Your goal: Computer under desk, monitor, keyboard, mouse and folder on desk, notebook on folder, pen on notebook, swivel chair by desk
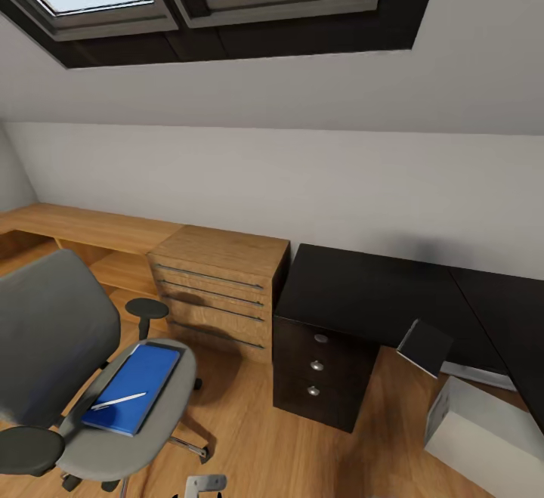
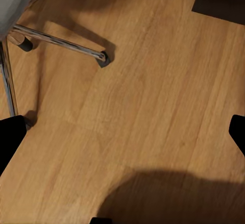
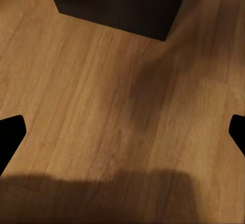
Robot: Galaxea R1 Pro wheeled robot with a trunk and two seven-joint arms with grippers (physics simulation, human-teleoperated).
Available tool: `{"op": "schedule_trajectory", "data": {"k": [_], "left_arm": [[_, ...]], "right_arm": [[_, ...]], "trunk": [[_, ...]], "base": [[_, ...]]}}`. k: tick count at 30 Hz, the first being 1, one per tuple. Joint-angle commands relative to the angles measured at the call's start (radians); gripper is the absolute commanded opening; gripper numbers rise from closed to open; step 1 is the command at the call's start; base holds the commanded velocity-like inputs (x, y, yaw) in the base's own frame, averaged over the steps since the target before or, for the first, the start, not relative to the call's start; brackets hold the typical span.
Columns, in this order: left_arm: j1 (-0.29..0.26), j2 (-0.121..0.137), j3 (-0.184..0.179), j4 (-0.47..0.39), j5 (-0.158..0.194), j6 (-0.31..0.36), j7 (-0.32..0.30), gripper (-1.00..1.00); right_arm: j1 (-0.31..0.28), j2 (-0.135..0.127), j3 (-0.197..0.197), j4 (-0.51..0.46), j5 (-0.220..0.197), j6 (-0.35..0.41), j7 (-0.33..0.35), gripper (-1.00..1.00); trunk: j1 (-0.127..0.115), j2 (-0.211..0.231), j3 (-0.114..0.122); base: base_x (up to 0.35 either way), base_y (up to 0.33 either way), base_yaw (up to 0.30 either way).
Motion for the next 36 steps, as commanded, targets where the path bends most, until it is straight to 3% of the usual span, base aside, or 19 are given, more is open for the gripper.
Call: {"op": "schedule_trajectory", "data": {"k": [1, 4, 8, 12, 13, 30, 33, 36], "left_arm": [[-0.002, 0.000, -0.007, -0.003, 0.005, -0.006, 0.004, 1.00], [-0.002, 0.000, -0.007, -0.009, 0.007, -0.006, 0.005, 1.00], [0.004, 0.009, -0.007, -0.044, 0.017, -0.004, 0.006, 1.00], [0.100, 0.066, -0.007, -0.118, 0.043, -0.008, 0.000, 1.00], [0.145, 0.099, -0.008, -0.107, 0.050, -0.009, -0.001, 1.00], [0.154, 0.106, -0.007, -0.104, 0.052, -0.010, -0.001, 1.00], [0.157, 0.106, -0.008, -0.104, 0.060, -0.102, -0.002, 1.00], [0.183, 0.106, -0.009, -0.107, 0.061, -0.253, -0.002, 1.00]], "right_arm": [[-0.001, 0.001, -0.005, 0.002, 0.009, -0.001, -0.005, 1.00], [-0.001, 0.007, -0.004, 0.003, 0.008, -0.006, -0.005, 1.00], [0.000, 0.009, -0.005, 0.004, 0.008, -0.072, -0.005, 1.00], [0.000, 0.011, -0.005, 0.004, 0.008, -0.101, -0.006, 1.00], [0.000, 0.013, -0.005, 0.004, 0.007, -0.110, -0.008, 1.00], [0.027, 0.015, -0.004, 0.004, 0.008, -0.242, -0.012, 1.00], [0.065, 0.033, -0.004, 0.002, 0.009, -0.373, -0.017, 1.00], [0.095, 0.047, -0.005, 0.002, 0.010, -0.484, -0.024, 1.00]], "trunk": [[0.000, -0.001, -0.001], [0.000, -0.001, -0.001], [0.000, -0.001, -0.001], [0.000, -0.001, -0.001], [0.000, -0.001, -0.001], [0.000, -0.001, -0.004], [0.000, -0.001, -0.006], [0.000, -0.001, -0.009]], "base": [[0.000, 0.000, 0.000], [0.000, 0.000, 0.000], [0.000, 0.000, 0.000], [0.000, 0.000, 0.027], [0.000, 0.000, 0.242], [0.000, 0.000, 0.271], [0.000, 0.000, 0.248], [0.000, 0.000, 0.224]]}}
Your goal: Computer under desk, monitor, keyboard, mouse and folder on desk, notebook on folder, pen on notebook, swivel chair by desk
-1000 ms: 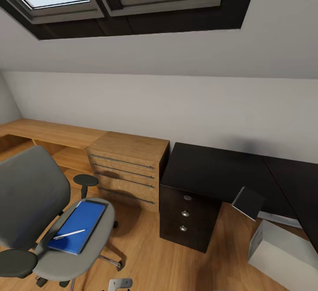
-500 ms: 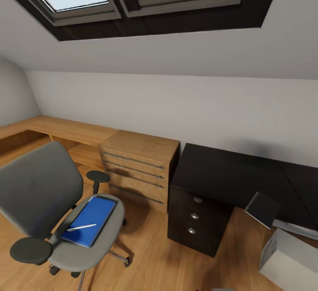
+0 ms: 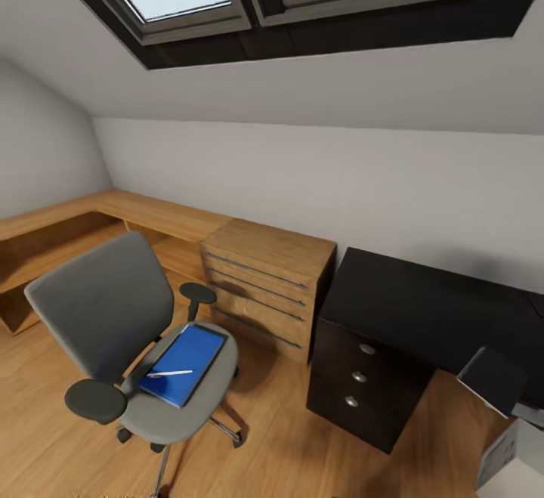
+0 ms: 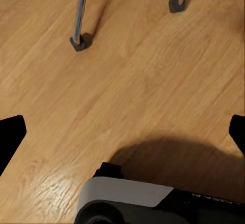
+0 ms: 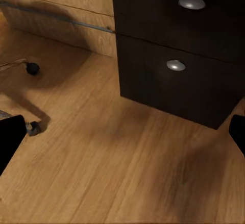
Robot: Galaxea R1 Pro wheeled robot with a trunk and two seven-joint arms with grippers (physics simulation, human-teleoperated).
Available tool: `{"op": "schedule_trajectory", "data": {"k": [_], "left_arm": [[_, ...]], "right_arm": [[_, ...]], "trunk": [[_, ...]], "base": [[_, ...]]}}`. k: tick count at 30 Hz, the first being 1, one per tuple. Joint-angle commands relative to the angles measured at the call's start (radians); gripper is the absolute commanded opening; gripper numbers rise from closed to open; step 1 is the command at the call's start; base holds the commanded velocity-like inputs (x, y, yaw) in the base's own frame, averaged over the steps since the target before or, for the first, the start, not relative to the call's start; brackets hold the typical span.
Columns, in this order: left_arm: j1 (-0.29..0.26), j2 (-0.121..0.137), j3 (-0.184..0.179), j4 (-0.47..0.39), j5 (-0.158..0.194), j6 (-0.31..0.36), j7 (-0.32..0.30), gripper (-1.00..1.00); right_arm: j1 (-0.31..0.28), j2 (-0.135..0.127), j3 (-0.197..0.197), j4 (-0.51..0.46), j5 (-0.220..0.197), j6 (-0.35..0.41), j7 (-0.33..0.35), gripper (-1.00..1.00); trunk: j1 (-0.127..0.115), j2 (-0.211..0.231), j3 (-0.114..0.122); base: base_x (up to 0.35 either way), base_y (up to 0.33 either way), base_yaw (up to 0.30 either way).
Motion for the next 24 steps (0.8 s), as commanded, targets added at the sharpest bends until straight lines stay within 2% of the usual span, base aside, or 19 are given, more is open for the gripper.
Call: {"op": "schedule_trajectory", "data": {"k": [1, 2, 3, 7, 9, 15, 24], "left_arm": [[0.011, -0.001, -0.007, -0.005, 0.000, -0.073, 0.004, 1.00], [0.017, -0.001, -0.007, -0.006, 0.000, -0.105, 0.004, 1.00], [0.030, -0.002, -0.008, -0.007, 0.000, -0.166, 0.004, 1.00], [0.052, -0.006, -0.018, -0.010, -0.002, -0.287, 0.005, 1.00], [0.059, -0.010, -0.042, -0.014, -0.003, -0.353, 0.006, 1.00], [0.065, -0.015, -0.067, -0.064, -0.006, -0.353, 0.009, 1.00], [0.066, -0.016, -0.071, -0.081, -0.033, -0.353, 0.010, 1.00]], "right_arm": [[0.007, 0.003, -0.006, 0.002, 0.009, -0.041, -0.008, 1.00], [0.010, 0.004, -0.006, 0.002, 0.010, -0.057, -0.008, 1.00], [0.016, 0.005, -0.006, 0.002, 0.009, -0.085, -0.009, 1.00], [0.026, 0.007, -0.006, 0.003, 0.008, -0.128, -0.017, 1.00], [0.034, 0.010, -0.006, 0.002, 0.008, -0.137, -0.035, 1.00], [0.040, 0.019, -0.006, 0.000, 0.008, -0.137, -0.075, 1.00], [0.042, 0.020, -0.006, -0.002, 0.008, -0.137, -0.084, 1.00]], "trunk": [[0.000, -0.001, -0.002], [0.000, -0.001, -0.003], [0.000, -0.001, -0.004], [0.000, -0.001, -0.009], [0.000, -0.001, -0.011], [0.000, -0.001, -0.017], [0.000, -0.001, -0.026]], "base": [[0.000, 0.000, 0.215], [0.000, 0.000, 0.214], [0.000, 0.000, 0.212], [0.000, 0.000, 0.210], [0.000, 0.000, 0.210], [0.000, 0.000, 0.213], [0.000, 0.000, 0.219]]}}
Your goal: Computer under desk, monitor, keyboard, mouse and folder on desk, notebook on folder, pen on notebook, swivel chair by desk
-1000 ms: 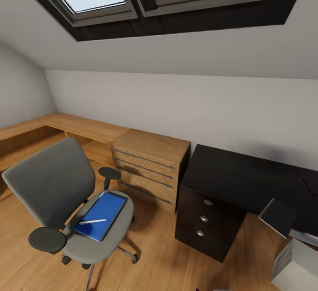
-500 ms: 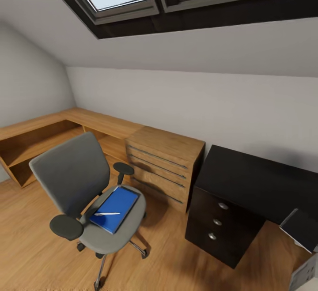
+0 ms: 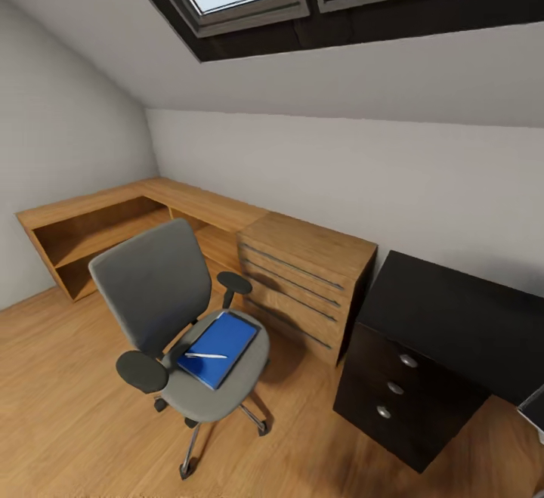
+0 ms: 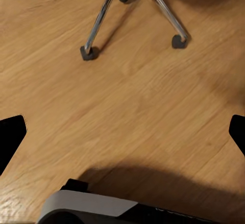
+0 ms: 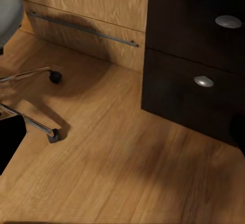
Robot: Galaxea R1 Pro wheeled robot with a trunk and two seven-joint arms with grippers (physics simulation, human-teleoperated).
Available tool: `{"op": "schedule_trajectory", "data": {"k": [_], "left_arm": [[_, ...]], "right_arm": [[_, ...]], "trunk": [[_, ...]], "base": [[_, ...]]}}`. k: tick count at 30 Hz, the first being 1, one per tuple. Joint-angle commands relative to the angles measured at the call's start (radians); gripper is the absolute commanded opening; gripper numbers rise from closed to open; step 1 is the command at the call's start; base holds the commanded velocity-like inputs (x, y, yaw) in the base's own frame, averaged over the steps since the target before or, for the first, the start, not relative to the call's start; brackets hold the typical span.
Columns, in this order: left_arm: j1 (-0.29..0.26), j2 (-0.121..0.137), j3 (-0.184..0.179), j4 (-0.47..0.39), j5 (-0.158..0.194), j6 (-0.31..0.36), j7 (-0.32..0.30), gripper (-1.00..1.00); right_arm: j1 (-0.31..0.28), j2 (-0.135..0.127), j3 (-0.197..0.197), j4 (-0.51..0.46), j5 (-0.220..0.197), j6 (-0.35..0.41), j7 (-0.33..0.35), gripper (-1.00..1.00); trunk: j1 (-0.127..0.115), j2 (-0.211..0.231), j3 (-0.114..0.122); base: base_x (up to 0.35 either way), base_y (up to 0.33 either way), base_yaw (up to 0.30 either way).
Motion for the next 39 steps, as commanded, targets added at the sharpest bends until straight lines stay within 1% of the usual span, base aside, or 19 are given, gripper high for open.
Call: {"op": "schedule_trajectory", "data": {"k": [1, 21, 26, 34, 39], "left_arm": [[-0.002, 0.000, -0.005, -0.003, -0.006, -0.003, 0.010, 1.00], [-0.002, 0.005, -0.003, 0.004, -0.005, -0.003, 0.013, 1.00], [-0.002, 0.006, -0.002, 0.004, -0.003, -0.003, 0.014, 1.00], [-0.002, 0.006, 0.000, 0.033, -0.001, -0.003, 0.016, 1.00], [-0.002, 0.005, 0.000, 0.052, -0.001, -0.003, 0.015, 1.00]], "right_arm": [[-0.001, 0.000, -0.005, 0.001, 0.009, -0.003, -0.006, 1.00], [0.000, -0.002, -0.005, -0.001, 0.011, -0.003, -0.007, 1.00], [0.000, -0.003, -0.005, 0.001, 0.011, -0.003, -0.006, 1.00], [0.000, -0.001, -0.005, 0.001, 0.011, -0.003, -0.006, 1.00], [0.000, -0.002, -0.005, 0.000, 0.011, -0.003, -0.006, 1.00]], "trunk": [[0.000, -0.001, -0.002], [0.000, -0.001, -0.011], [0.000, -0.001, -0.013], [0.000, -0.001, -0.013], [0.000, -0.001, -0.013]], "base": [[0.000, 0.000, 0.233], [0.000, 0.000, 0.251], [0.000, 0.000, 0.064], [0.000, 0.000, 0.011], [0.000, 0.000, 0.183]]}}
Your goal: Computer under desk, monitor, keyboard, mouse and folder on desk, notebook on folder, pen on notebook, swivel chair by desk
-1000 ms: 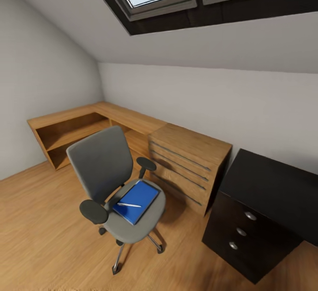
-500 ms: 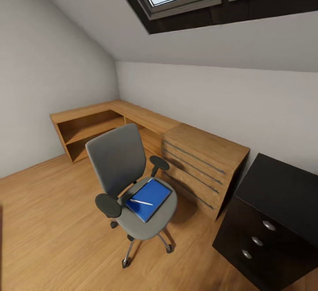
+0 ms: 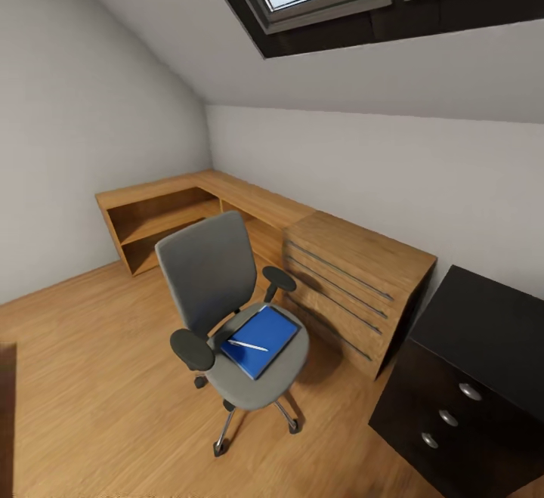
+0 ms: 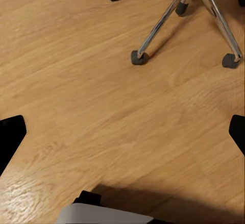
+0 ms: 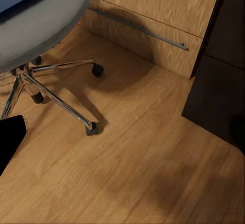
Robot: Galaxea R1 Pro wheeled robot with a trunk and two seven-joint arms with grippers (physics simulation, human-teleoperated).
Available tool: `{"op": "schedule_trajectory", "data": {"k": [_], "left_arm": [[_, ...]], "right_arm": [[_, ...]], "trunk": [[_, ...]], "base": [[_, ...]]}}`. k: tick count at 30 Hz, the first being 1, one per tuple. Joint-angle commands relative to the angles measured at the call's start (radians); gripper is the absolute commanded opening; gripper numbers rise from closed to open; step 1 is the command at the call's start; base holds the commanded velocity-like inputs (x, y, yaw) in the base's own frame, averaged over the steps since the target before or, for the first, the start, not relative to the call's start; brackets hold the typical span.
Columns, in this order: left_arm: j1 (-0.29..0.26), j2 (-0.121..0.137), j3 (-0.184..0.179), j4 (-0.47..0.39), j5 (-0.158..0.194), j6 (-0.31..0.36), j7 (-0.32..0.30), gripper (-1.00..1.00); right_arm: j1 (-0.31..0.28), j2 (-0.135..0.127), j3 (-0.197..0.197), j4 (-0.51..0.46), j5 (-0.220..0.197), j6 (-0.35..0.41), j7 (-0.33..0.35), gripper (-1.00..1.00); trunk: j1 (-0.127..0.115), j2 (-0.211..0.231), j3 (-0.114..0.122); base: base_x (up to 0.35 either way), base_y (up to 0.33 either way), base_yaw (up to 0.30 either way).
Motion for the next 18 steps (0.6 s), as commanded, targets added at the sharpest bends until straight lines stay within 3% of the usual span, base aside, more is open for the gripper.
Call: {"op": "schedule_trajectory", "data": {"k": [1, 13, 16, 18], "left_arm": [[-0.002, -0.001, -0.005, 0.001, -0.005, -0.003, 0.010, 1.00], [-0.002, 0.000, -0.003, 0.019, -0.003, -0.003, 0.026, 1.00], [-0.002, -0.001, 0.072, 0.094, 0.042, 0.001, 0.042, 1.00], [-0.002, -0.001, 0.129, 0.109, 0.056, 0.055, 0.041, 1.00]], "right_arm": [[-0.001, 0.000, -0.005, 0.001, 0.009, -0.003, -0.006, 1.00], [-0.001, -0.002, -0.005, -0.001, 0.009, -0.003, -0.007, 1.00], [-0.002, -0.006, -0.011, -0.030, 0.006, 0.000, -0.043, 1.00], [-0.002, -0.006, -0.010, -0.058, 0.007, 0.012, -0.057, 1.00]], "trunk": [[0.000, -0.001, -0.001], [0.000, -0.001, -0.001], [0.000, -0.001, -0.001], [0.000, -0.001, -0.001]], "base": [[0.000, 0.000, 0.239], [0.000, 0.000, 0.270], [0.000, 0.000, 0.130], [0.000, 0.000, 0.061]]}}
